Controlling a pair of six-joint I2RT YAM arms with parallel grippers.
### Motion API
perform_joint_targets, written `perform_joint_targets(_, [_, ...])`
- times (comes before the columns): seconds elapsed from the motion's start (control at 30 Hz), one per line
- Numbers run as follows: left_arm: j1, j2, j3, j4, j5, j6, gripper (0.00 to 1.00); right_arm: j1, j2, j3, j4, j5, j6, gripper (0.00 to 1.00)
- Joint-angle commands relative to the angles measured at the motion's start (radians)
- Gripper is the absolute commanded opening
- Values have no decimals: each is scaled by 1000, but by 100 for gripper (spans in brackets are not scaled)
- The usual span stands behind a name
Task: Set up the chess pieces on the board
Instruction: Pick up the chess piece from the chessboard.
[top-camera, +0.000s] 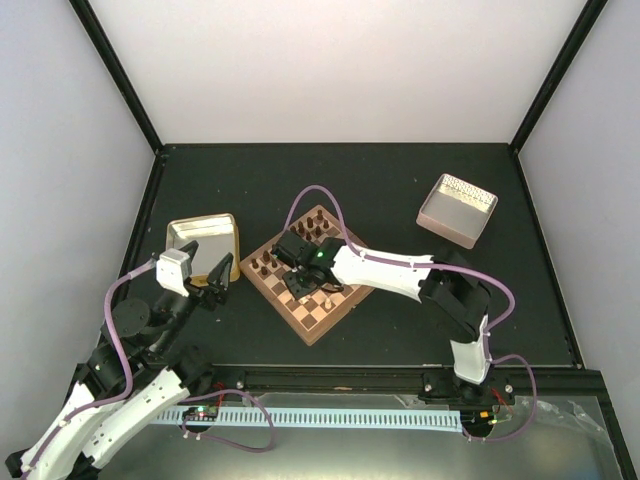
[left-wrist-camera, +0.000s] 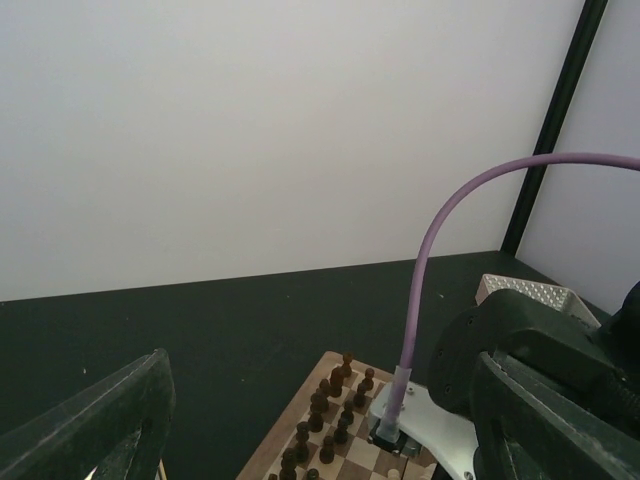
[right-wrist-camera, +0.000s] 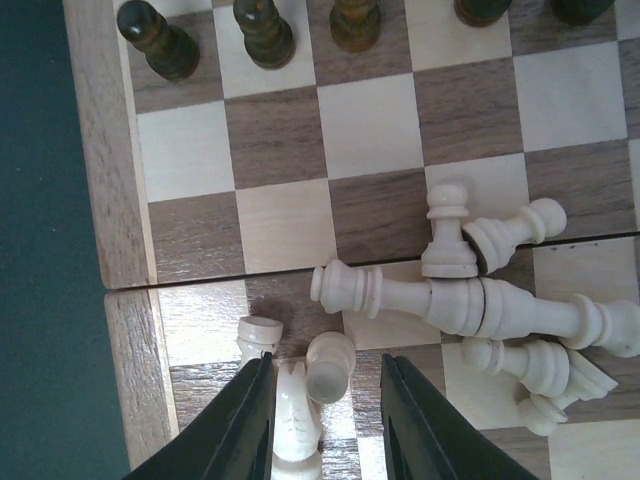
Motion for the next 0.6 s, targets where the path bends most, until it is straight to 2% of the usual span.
perform_joint_targets(0.0, [-2, 5, 5, -12, -1, 5, 83, 4, 20, 33, -17, 1, -15, 31])
perform_joint_targets(0.2, [-1, 7, 7, -13, -4, 6, 83, 5, 55, 50, -27, 3, -18, 21])
perform_joint_targets(0.5, [-1, 4, 7, -14, -6, 2, 83, 4, 78, 56, -39, 6, -17, 23])
perform_joint_targets(0.57, [-1, 5, 7, -15, -6, 2, 83, 4, 76, 51, -37, 9, -13, 16])
